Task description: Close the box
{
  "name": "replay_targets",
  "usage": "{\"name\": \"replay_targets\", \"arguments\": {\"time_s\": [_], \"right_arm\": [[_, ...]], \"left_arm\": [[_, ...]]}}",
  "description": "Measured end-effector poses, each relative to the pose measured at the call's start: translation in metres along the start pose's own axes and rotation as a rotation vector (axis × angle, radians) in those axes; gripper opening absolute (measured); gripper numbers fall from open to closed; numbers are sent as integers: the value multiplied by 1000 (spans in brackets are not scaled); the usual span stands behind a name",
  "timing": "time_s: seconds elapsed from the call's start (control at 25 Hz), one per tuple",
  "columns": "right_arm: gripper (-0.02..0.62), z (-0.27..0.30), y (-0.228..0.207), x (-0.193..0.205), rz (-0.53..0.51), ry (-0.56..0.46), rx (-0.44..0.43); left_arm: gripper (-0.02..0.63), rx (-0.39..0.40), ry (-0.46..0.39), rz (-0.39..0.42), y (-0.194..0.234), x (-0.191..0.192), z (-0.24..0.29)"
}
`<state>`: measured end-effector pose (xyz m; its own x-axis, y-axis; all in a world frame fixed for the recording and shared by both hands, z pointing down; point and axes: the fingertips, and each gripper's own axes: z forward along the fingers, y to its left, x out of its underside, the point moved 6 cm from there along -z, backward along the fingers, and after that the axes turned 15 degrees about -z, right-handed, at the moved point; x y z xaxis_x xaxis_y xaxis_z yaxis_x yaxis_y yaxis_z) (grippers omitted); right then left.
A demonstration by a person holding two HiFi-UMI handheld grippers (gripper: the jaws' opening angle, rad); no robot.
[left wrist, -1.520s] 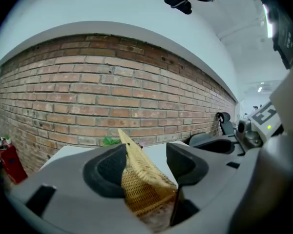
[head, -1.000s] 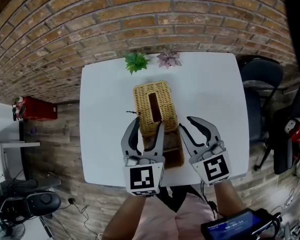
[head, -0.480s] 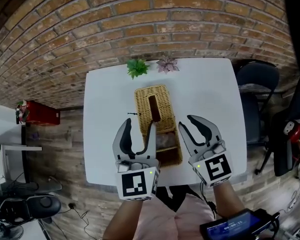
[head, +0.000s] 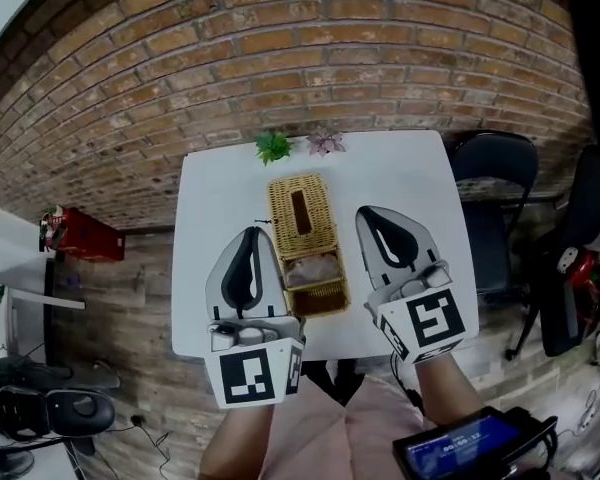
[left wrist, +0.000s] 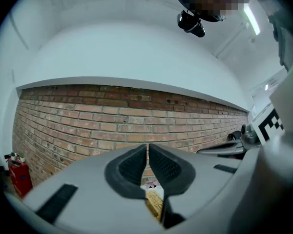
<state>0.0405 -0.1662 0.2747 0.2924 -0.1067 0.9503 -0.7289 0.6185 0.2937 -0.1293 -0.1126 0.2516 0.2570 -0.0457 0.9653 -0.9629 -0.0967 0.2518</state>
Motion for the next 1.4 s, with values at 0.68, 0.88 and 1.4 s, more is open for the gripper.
{"name": "replay_targets", "arguments": {"time_s": [0.68,0.88,1.4], "right_arm": [[-2,-22,-4,-36,-78,-54,52],[-2,-19,-4,-35,-77,-53,52],[-2,-13,-3,-31,-75,-38,50]], "left_arm": [[15,-5,-74,12,-12,-32,-12],[15,1,-59,16,-12,-29,-8],[16,4,-35,25,-9,-23,-2]]}}
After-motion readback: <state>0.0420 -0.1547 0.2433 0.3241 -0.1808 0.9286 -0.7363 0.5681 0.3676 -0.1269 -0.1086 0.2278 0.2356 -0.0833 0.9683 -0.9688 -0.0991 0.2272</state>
